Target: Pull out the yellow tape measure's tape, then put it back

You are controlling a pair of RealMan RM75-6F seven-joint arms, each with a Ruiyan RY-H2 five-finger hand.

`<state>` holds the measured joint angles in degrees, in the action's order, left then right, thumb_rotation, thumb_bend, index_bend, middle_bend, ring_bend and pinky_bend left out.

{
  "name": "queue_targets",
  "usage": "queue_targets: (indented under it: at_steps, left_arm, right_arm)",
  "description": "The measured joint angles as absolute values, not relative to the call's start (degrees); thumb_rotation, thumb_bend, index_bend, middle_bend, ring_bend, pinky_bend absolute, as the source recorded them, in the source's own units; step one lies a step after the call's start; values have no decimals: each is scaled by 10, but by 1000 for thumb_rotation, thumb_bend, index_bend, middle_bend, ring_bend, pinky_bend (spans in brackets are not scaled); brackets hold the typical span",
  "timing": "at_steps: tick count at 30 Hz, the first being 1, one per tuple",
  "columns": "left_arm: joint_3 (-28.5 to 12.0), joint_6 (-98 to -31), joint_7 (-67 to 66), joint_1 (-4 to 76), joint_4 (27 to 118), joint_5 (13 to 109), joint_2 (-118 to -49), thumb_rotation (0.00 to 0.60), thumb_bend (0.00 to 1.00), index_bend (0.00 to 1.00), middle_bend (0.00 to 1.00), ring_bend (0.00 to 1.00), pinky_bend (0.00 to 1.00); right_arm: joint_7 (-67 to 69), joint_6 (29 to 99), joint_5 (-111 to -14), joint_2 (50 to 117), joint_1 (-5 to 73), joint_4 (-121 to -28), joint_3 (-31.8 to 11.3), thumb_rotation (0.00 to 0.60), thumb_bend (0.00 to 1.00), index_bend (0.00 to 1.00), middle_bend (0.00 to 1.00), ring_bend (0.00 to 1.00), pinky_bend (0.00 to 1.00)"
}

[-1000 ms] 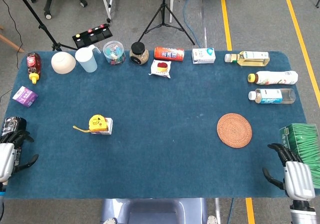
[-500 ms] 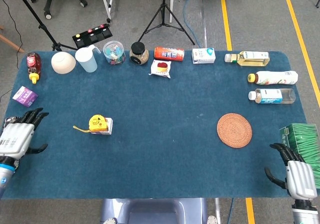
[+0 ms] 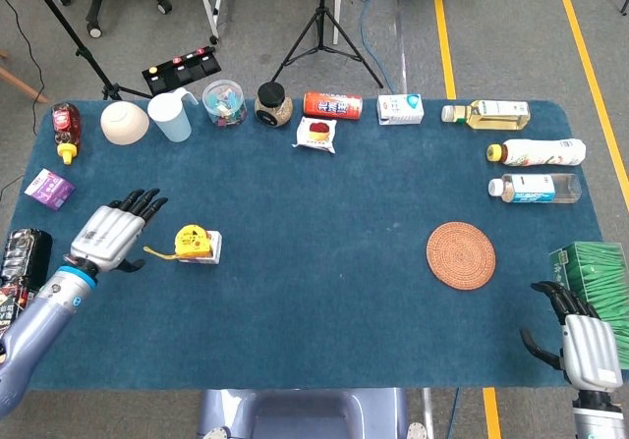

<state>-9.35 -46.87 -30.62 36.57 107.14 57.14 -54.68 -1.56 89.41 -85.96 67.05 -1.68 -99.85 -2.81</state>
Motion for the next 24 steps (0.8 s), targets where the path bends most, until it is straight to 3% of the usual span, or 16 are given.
queue_targets:
  at_steps: [16,24]
  left_arm:
    - [-61,-442,-333,432,1007,516,-622,600,193,93,0,14,236]
    - [-54,-447,-325,450,971,516,-662,600,194,151,34,72,264]
  right_arm:
    - [-23,902,-856,666,-21,-1007,-31,600,310,229,234,245,276]
    - [-27,903,-853,664,-24,-1009,-30,600,309,229,233,245,277]
